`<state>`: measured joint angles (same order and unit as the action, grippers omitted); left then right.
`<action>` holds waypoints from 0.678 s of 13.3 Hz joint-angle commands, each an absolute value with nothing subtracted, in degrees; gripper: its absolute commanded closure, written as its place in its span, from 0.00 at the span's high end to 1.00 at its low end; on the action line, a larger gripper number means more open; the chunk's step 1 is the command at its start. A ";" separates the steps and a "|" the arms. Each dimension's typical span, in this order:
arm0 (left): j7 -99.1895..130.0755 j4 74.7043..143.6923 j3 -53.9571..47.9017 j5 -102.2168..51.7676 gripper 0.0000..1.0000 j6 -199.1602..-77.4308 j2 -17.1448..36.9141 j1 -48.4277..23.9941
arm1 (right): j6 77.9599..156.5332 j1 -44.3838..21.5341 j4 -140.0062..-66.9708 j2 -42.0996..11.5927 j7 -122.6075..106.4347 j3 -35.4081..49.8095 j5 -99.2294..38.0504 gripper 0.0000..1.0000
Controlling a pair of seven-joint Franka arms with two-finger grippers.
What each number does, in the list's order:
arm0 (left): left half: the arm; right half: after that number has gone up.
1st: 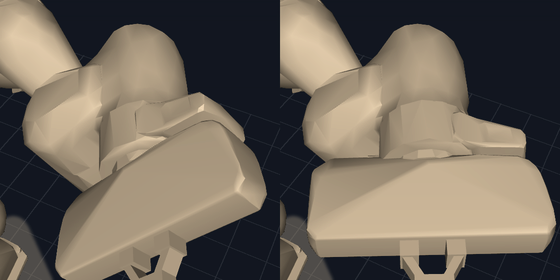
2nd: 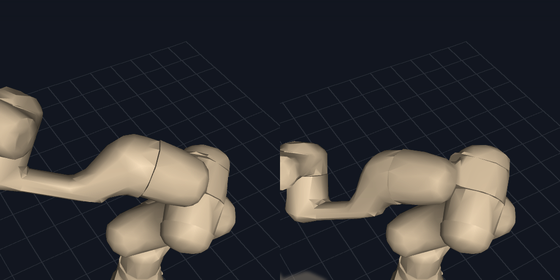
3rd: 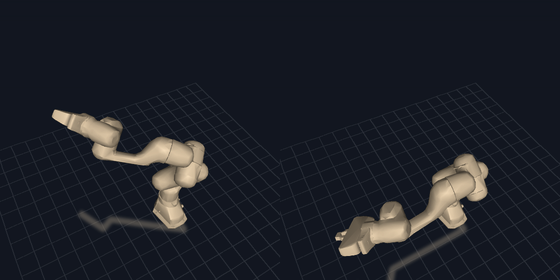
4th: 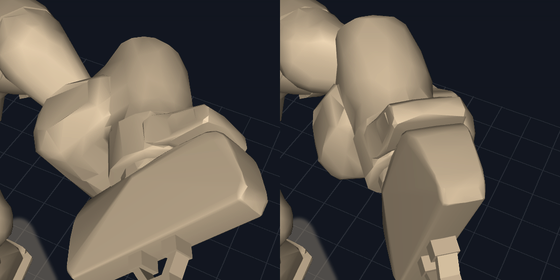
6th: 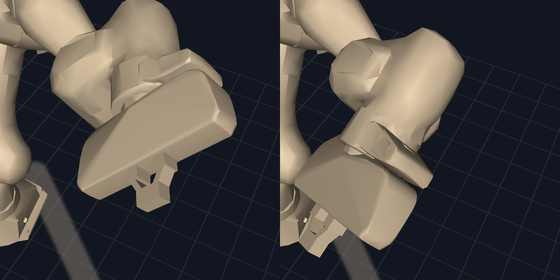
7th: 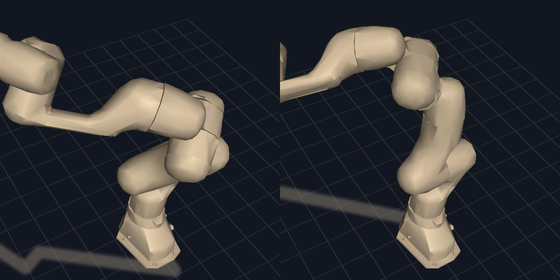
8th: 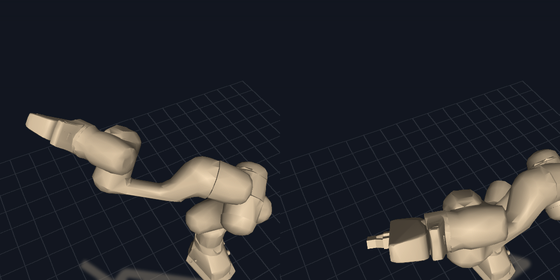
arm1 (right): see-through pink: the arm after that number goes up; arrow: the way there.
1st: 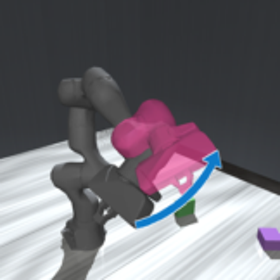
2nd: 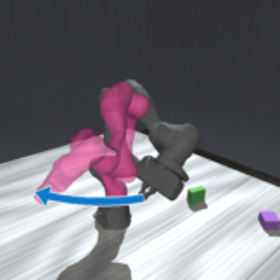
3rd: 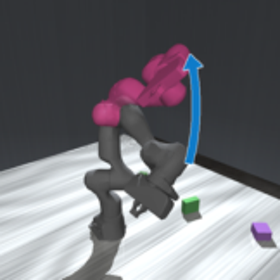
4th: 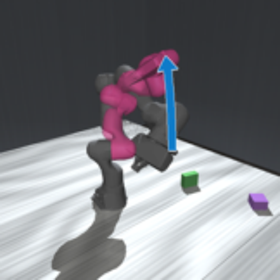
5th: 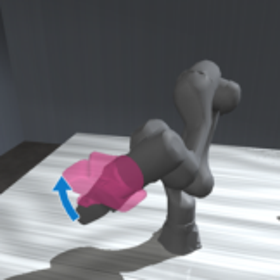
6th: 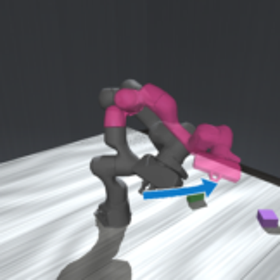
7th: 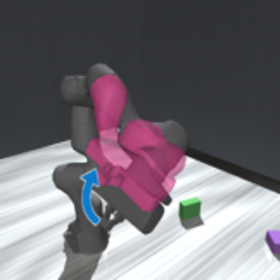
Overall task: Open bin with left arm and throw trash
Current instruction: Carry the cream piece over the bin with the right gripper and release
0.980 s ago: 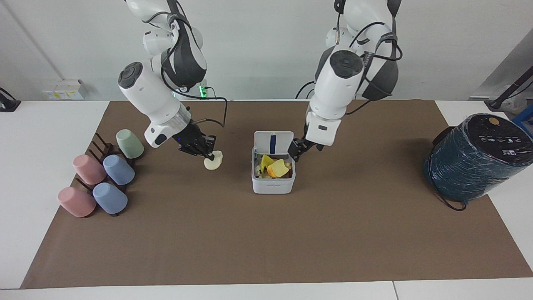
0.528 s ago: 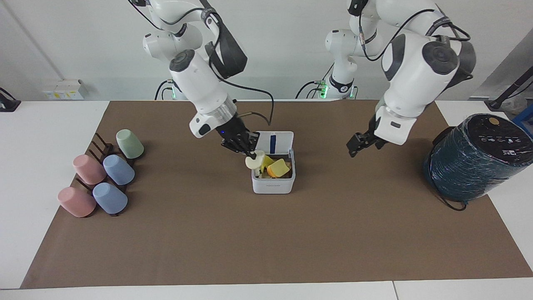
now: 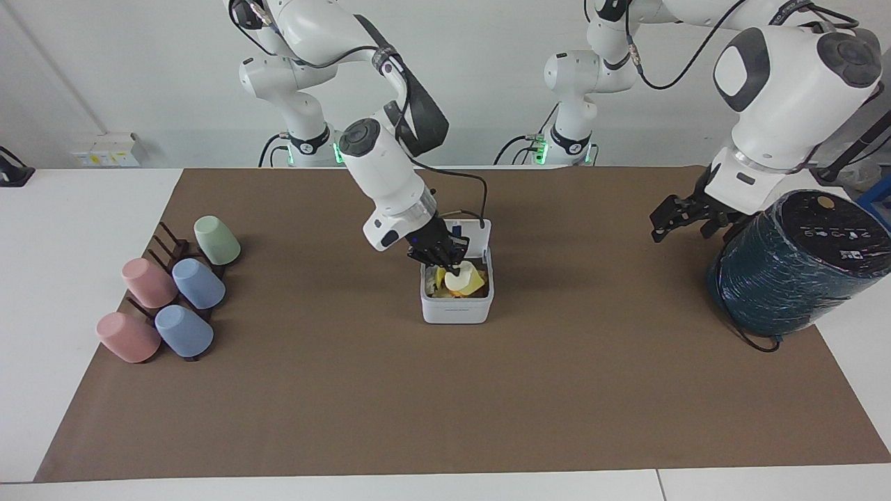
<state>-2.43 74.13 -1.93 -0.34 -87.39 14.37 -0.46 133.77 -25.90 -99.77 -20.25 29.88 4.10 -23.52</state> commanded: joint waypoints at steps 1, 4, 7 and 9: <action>-6.76 74.71 -2.64 0.88 1.00 -86.84 13.45 1.58 | 133.33 -26.02 -100.28 -21.53 30.41 4.04 -23.29 0.00; -7.38 74.97 -2.72 0.88 1.00 -87.80 13.18 2.02 | 132.98 -26.02 -100.11 -22.06 30.41 4.04 -23.29 0.00; -7.38 75.32 -2.81 0.70 1.00 -89.20 13.18 1.41 | 133.07 -26.28 -100.02 -22.06 30.50 4.04 -23.38 0.01; -7.38 77.24 -3.07 0.62 1.00 -90.87 12.31 1.23 | 132.98 -26.28 -99.93 -21.97 30.67 4.13 -23.38 0.19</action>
